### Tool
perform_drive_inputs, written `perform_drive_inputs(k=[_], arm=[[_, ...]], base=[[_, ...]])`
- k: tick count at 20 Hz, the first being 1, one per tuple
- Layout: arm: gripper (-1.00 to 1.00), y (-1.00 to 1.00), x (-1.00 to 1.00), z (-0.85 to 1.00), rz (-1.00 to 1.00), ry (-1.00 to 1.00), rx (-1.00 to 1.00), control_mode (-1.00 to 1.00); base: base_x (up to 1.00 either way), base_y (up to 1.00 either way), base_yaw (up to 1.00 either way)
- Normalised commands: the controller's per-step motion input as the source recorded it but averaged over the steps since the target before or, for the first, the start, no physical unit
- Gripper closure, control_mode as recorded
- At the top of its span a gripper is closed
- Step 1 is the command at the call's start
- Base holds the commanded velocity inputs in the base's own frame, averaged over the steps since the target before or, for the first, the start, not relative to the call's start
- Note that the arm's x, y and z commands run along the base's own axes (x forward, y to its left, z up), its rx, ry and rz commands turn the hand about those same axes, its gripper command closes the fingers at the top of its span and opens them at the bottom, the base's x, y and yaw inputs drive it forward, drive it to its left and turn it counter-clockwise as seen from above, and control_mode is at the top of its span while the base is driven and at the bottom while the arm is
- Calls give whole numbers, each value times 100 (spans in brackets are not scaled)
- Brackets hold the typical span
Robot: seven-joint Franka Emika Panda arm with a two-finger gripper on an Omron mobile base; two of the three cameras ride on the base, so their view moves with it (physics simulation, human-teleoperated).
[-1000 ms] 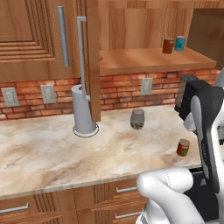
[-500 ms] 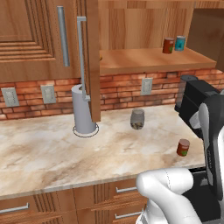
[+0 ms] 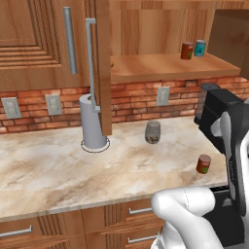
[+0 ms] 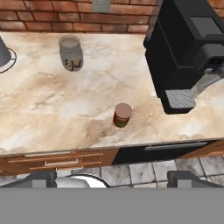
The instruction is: Pick the cans from the counter and place them in their designated side in the cabinet.
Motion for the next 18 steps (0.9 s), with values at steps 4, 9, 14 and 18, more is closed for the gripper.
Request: perform_drive_inputs(k=[4, 9, 14, 18], arm=[[-100, -17, 14, 0, -7, 2, 7, -100], [-100, -15, 12, -5, -5, 2, 6, -100], [-100, 0, 17, -16, -3, 3, 5, -100], [-100, 0, 14, -15, -2, 0, 2, -100]], base=[[0, 0, 0], [0, 0, 0], [0, 0, 0], [0, 0, 0]])
